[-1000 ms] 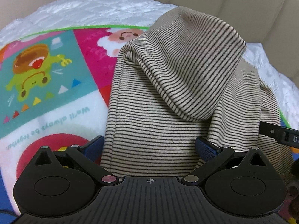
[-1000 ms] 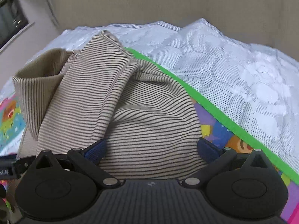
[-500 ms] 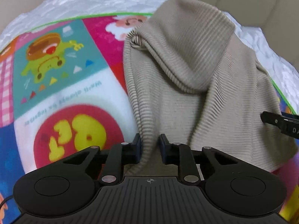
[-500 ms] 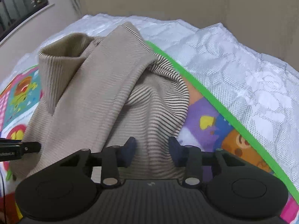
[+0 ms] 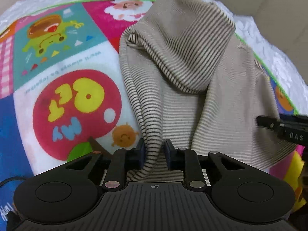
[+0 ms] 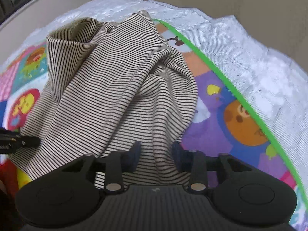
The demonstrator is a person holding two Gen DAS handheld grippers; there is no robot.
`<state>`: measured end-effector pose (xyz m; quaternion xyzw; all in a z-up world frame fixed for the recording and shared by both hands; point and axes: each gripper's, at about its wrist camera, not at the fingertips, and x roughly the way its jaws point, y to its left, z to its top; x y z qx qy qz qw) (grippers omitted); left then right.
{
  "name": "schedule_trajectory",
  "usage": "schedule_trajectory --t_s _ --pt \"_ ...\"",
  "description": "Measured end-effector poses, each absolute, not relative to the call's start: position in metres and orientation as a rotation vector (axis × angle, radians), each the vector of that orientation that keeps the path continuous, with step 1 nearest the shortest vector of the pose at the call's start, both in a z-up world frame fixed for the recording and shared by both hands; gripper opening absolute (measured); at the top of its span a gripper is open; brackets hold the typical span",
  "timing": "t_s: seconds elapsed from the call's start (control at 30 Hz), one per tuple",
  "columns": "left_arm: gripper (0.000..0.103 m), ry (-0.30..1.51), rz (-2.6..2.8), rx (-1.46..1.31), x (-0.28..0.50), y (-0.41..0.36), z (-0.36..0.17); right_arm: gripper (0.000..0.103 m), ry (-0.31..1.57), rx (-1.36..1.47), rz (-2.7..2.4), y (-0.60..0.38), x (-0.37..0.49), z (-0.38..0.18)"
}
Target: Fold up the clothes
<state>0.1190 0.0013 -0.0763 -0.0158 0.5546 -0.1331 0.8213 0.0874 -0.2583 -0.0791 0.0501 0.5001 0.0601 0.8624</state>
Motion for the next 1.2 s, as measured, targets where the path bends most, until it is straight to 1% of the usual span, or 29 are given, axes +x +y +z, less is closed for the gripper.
schedule_trajectory --t_s 0.03,0.07,0.1,0.13,0.2,0.23,0.3,0.4,0.47,0.53,0.6,0.7,0.77,0.83,0.87,0.9,0.93,0.97,1.0,1.07,1.2 --pt "0.032 1.168 -0.282 -0.048 0.120 0.003 -0.074 0.077 1.051 0.151 0.150 -0.261 0.088 -0.080" --pt "0.037 1.155 -0.279 -0.061 0.122 0.006 -0.072 0.084 1.054 0.193 0.174 -0.263 0.089 -0.081" --pt "0.043 1.139 -0.275 -0.069 0.124 0.008 -0.070 0.096 1.059 0.222 0.192 -0.264 0.092 -0.082" --pt "0.045 1.116 -0.271 -0.071 0.126 0.009 -0.067 0.103 1.067 0.243 0.206 -0.264 0.094 -0.085" --pt "0.058 1.059 -0.265 -0.058 0.129 0.010 -0.060 0.103 1.087 0.235 0.199 -0.259 0.099 -0.089" --pt "0.061 1.029 -0.264 -0.045 0.131 0.009 -0.056 0.103 1.095 0.214 0.191 -0.256 0.101 -0.090" --pt "0.076 0.966 -0.266 -0.011 0.137 0.005 -0.050 0.103 1.112 0.150 0.174 -0.246 0.102 -0.091" --pt "0.078 0.892 -0.279 0.048 0.143 -0.005 -0.046 0.103 1.115 0.081 0.160 -0.236 0.101 -0.091" --pt "0.079 0.856 -0.303 0.079 0.143 -0.009 -0.043 0.103 1.098 0.117 0.163 -0.241 0.100 -0.087" --pt "0.082 0.817 -0.337 0.102 0.141 -0.010 -0.038 0.103 1.027 0.185 0.162 -0.252 0.098 -0.073" --pt "0.088 0.784 -0.382 0.121 0.141 -0.014 -0.036 0.103 0.874 0.213 0.110 -0.260 0.094 -0.048" --pt "0.089 0.748 -0.436 0.199 0.152 -0.036 -0.039 0.103 0.616 0.275 -0.026 -0.268 0.096 -0.011" --pt "0.089 0.732 -0.449 0.259 0.160 -0.053 -0.043 0.103 0.538 0.375 -0.104 -0.277 0.102 -0.002" --pt "0.087 0.734 -0.442 0.291 0.169 -0.067 -0.048 0.103 0.506 0.437 -0.130 -0.283 0.106 -0.008" --pt "0.077 0.739 -0.440 0.303 0.172 -0.073 -0.051 0.103 0.510 0.420 -0.125 -0.284 0.108 -0.015" --pt "0.057 0.743 -0.439 0.319 0.175 -0.077 -0.054 0.103 0.515 0.403 -0.120 -0.284 0.111 -0.022" --pt "0.046 0.750 -0.433 0.337 0.179 -0.079 -0.057 0.103 0.528 0.351 -0.115 -0.283 0.112 -0.029" --pt "0.029 0.764 -0.424 0.351 0.184 -0.080 -0.060 0.103 0.541 0.317 -0.116 -0.283 0.115 -0.034" --pt "0.024 0.775 -0.416 0.355 0.190 -0.078 -0.060 0.103 0.550 0.301 -0.121 -0.284 0.117 -0.037" --pt "0.020 0.784 -0.402 0.328 0.204 -0.065 -0.055 0.101 0.569 0.270 -0.131 -0.286 0.122 -0.043" --pt "0.019 0.751 -0.290 0.307 0.239 -0.036 -0.038 0.099 0.593 0.344 -0.076 -0.293 0.132 -0.044"
